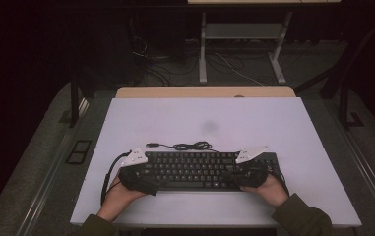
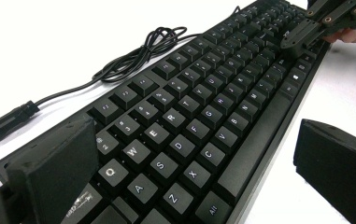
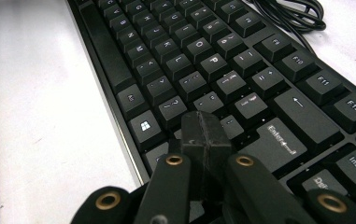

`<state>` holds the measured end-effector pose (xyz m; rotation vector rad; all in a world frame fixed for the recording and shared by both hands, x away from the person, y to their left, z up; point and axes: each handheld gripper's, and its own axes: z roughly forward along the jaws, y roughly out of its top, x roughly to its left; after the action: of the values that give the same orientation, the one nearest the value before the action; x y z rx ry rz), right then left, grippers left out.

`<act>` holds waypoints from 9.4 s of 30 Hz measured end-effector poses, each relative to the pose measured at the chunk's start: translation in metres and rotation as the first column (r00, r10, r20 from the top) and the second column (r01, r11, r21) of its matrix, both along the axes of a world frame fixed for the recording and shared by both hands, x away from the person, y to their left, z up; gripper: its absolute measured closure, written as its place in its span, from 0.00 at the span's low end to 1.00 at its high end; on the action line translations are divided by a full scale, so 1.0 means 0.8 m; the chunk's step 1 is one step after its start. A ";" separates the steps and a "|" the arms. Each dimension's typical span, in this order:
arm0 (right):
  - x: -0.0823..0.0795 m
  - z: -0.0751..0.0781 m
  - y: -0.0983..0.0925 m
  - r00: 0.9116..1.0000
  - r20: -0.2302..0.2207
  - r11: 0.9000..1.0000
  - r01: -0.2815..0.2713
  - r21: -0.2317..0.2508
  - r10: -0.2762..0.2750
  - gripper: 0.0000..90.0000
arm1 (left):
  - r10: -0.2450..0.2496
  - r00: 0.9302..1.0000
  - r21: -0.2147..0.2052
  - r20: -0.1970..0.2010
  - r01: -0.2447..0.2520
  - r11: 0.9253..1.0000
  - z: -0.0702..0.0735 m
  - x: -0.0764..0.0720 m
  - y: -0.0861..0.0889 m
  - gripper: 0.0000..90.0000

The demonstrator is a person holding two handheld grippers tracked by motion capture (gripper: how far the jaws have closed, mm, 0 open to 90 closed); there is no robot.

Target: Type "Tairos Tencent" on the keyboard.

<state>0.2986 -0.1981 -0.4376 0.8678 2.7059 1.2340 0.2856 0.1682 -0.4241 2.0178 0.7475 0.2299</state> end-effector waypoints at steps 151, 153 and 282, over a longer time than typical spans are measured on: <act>0.009 0.019 0.009 1.000 0.025 0.996 -0.004 0.086 0.002 0.85 | -0.030 0.999 -0.001 -0.040 0.030 1.000 0.002 0.028 -0.021 0.20; 0.012 0.019 0.012 1.000 0.022 0.995 -0.003 0.098 0.001 0.79 | -0.031 0.999 -0.002 -0.039 0.031 1.000 0.002 0.028 -0.020 0.20; 0.045 0.024 0.059 0.998 0.050 0.978 0.023 0.207 -0.034 0.33 | -0.009 0.999 0.031 -0.046 0.010 0.999 -0.004 0.022 -0.015 0.32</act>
<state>0.3343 -0.1507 -0.4185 0.8757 2.5478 1.5294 0.3033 0.1562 -0.4275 2.0614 0.7672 0.1916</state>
